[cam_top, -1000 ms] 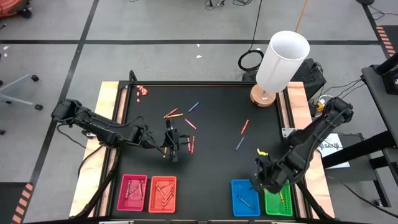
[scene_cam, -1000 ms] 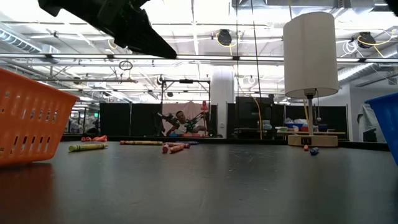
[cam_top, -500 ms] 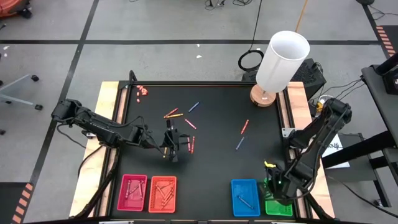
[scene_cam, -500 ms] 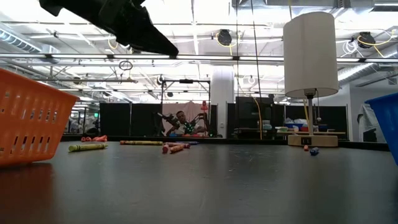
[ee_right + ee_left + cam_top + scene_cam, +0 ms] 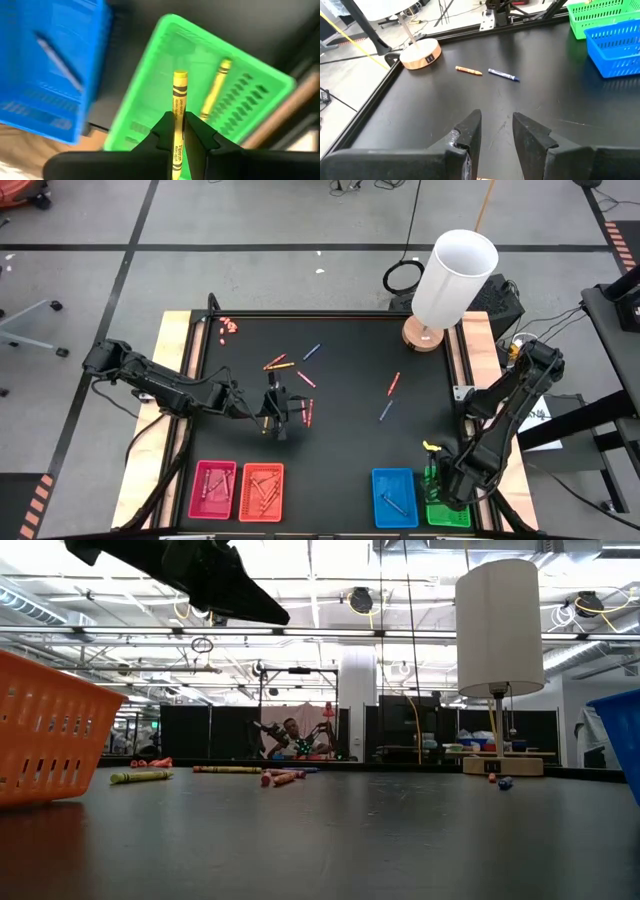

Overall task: Sort crayons
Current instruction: Put the green crayon into the green bin, then put the blue crayon into the blue bin

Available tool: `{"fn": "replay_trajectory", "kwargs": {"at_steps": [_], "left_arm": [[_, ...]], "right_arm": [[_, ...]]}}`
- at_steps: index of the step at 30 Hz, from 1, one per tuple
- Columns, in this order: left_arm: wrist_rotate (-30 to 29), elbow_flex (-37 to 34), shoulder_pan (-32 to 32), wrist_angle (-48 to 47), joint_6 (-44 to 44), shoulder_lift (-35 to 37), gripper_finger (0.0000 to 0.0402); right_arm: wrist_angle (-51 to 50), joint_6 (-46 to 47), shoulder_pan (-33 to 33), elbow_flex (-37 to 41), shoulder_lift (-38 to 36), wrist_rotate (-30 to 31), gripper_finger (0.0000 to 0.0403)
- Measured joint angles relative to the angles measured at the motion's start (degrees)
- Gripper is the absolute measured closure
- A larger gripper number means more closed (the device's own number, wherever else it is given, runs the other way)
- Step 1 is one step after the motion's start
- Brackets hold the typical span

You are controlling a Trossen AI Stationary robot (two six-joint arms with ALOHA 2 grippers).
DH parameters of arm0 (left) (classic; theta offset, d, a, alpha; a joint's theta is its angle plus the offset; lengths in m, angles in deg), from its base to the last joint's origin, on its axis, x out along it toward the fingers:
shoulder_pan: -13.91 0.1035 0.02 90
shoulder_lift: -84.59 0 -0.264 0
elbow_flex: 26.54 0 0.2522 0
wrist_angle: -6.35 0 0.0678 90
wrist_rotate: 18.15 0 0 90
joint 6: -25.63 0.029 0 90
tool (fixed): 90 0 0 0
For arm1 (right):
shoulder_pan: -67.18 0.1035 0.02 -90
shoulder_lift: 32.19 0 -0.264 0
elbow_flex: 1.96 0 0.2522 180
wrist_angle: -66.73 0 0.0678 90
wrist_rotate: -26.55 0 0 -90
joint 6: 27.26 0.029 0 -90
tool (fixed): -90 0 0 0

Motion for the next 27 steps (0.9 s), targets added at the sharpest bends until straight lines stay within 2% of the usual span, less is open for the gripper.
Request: {"fn": "replay_trajectory", "kwargs": {"at_steps": [6,12,21,23,27], "left_arm": [[0.0,0.0,0.0,-0.1,0.0,0.0,0.0293],[0.0,0.0,0.0,-0.1,0.0,0.0,0.0293],[0.0,0.0,0.0,-0.1,0.0,0.0,0.0293],[0.0,0.0,0.0,0.1,0.0,0.0,0.0293],[0.0,0.0,0.0,0.2,0.0,0.0,0.0293]], "right_arm": [[-0.8,-0.7,2.3,0.0,0.0,2.4,0.0391],[-0.3,-1.0,2.2,0.0,1.1,2.3,0.0387],[4.2,-1.0,0.4,0.1,2.1,1.7,0.0316],[4.2,-1.0,0.3,0.1,2.1,-0.3,0.0299],[5.1,-0.7,0.3,0.1,2.1,-0.9,0.0279]]}}
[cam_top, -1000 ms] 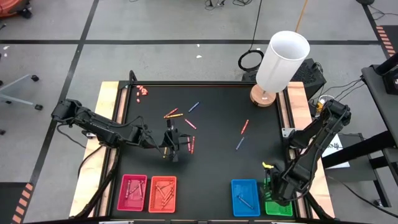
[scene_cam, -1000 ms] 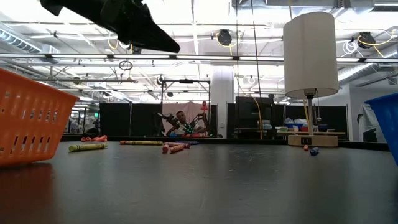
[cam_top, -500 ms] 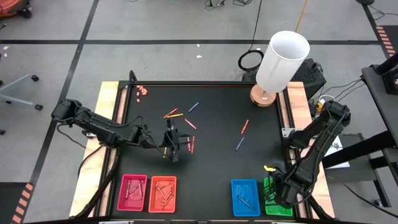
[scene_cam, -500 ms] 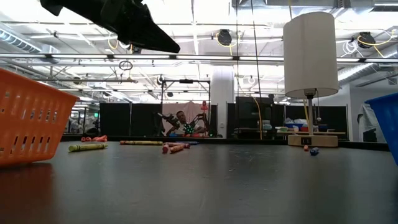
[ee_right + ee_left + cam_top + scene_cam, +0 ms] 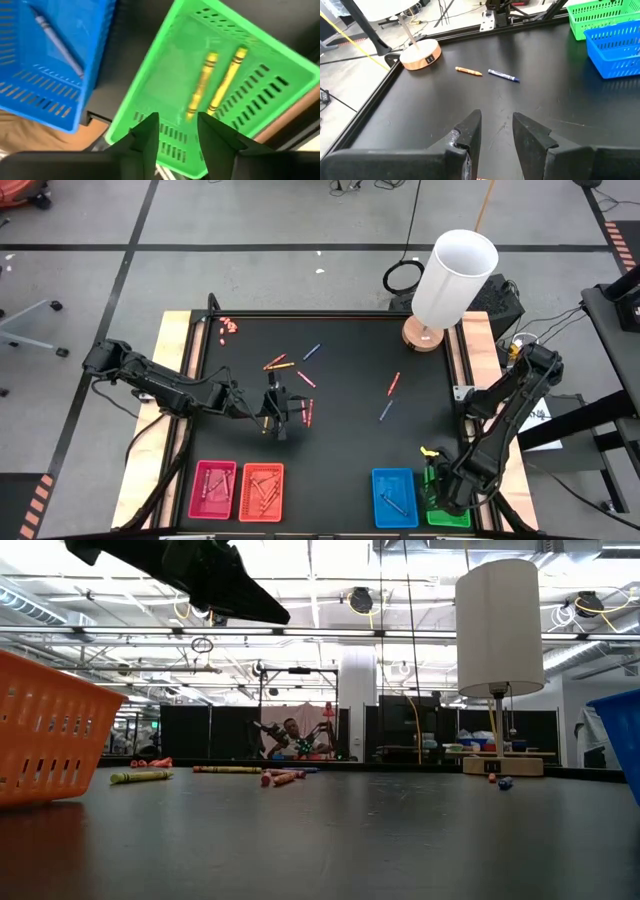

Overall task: Sort crayons
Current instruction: Put the blue crayon into the blue bin

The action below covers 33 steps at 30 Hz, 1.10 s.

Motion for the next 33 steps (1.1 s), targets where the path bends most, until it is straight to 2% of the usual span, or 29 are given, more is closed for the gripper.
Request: {"fn": "replay_trajectory", "kwargs": {"at_steps": [7,18,26,33], "left_arm": [[0.0,0.0,0.0,0.0,-0.2,0.0,0.0293],[0.0,0.0,0.0,0.1,-0.4,0.0,0.0293],[0.0,0.0,0.0,0.1,-0.3,0.0,0.0293],[0.0,0.0,0.0,0.1,-0.4,0.0,0.0293]], "right_arm": [[1.8,-1.1,-1.8,0.0,0.0,3.7,0.0284],[0.7,-14.4,-7.9,0.0,0.0,10.8,0.0288],[-2.3,-32.9,-15.8,0.0,0.0,20.2,0.0289],[-1.6,-59.3,-22.5,0.0,0.0,36.7,0.0289]]}}
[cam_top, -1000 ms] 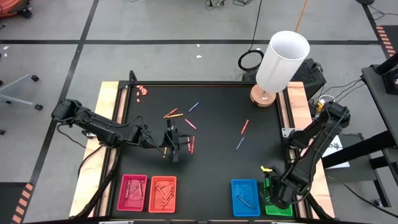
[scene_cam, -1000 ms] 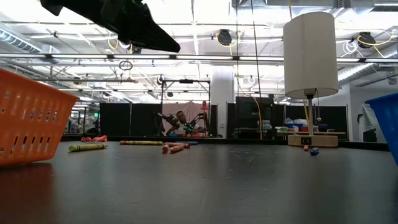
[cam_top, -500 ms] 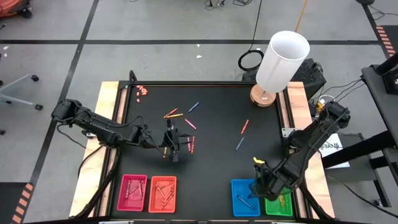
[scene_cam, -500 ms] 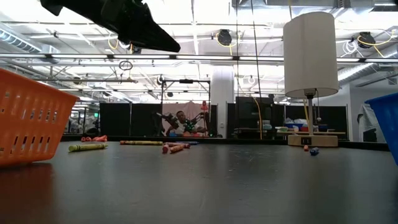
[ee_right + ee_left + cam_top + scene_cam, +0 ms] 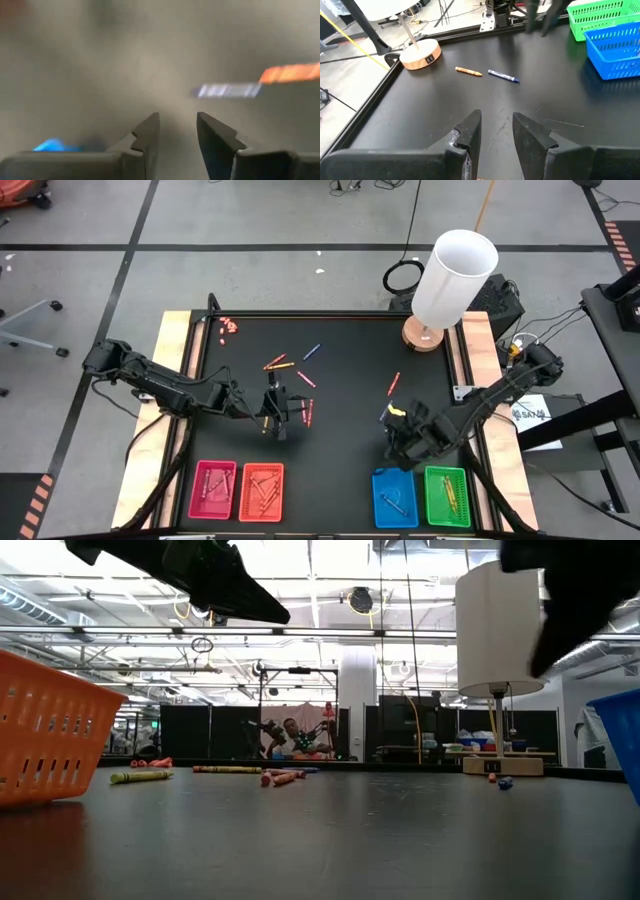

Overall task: Sort crayons
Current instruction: Put the blue crayon into the blue bin

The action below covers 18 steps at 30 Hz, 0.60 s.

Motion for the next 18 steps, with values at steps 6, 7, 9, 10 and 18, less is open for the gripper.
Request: {"fn": "replay_trajectory", "kwargs": {"at_steps": [6,7,9,10,18], "left_arm": [[0.0,0.0,0.0,-0.1,-1.4,0.0,0.0293],[0.0,0.0,0.0,-0.1,-1.6,0.0,0.0293],[0.0,0.0,0.0,-0.3,-1.6,0.0,0.0293],[0.0,0.0,0.0,-0.5,-2.0,0.0,0.0293],[0.3,0.0,0.0,-4.1,-9.2,0.0,0.0293]], "right_arm": [[1.9,-21.4,-5.1,0.0,0.5,4.0,0.0289],[2.0,-24.8,-5.9,0.0,0.9,3.9,0.0289],[2.2,-32.1,-7.8,0.0,2.1,3.5,0.0289],[2.2,-35.7,-8.7,0.0,2.8,3.2,0.0289],[2.8,-57.6,-17.2,2.4,6.6,-5.3,0.0289]]}}
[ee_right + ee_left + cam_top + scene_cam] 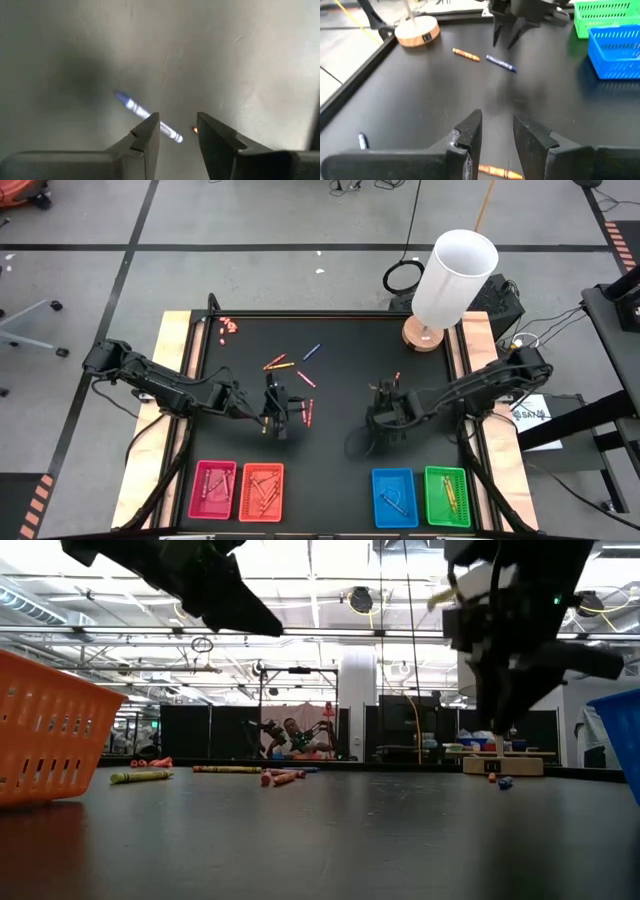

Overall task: Sort crayons
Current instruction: Put the blue crayon into the blue bin

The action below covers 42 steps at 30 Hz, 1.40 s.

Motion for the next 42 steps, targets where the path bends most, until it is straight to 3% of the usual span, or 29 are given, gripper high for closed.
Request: {"fn": "replay_trajectory", "kwargs": {"at_steps": [8,14,20,34,42], "left_arm": [[0.1,0.0,-0.8,-3.9,-4.4,0.0,0.0293],[0.1,0.0,-1.1,-3.8,-4.4,0.0,0.0293],[0.0,0.0,-1.1,-3.8,-4.4,0.0,0.0293],[-0.3,0.0,-1.1,-3.8,-4.0,0.0,0.0293],[-0.3,0.0,-1.1,-3.9,-4.0,0.0,0.0293]], "right_arm": [[5.2,-10.8,-5.8,6.2,0.0,-8.6,0.0289],[12.9,-20.5,-7.3,10.8,0.1,-9.4,0.0289],[16.5,-22.6,-8.4,12.0,0.1,-12.9,0.0292],[17.4,-15.1,-9.2,12.4,0.0,-18.2,0.0394],[22.2,-11.0,-7.3,11.7,0.1,-20.2,0.0398]]}}
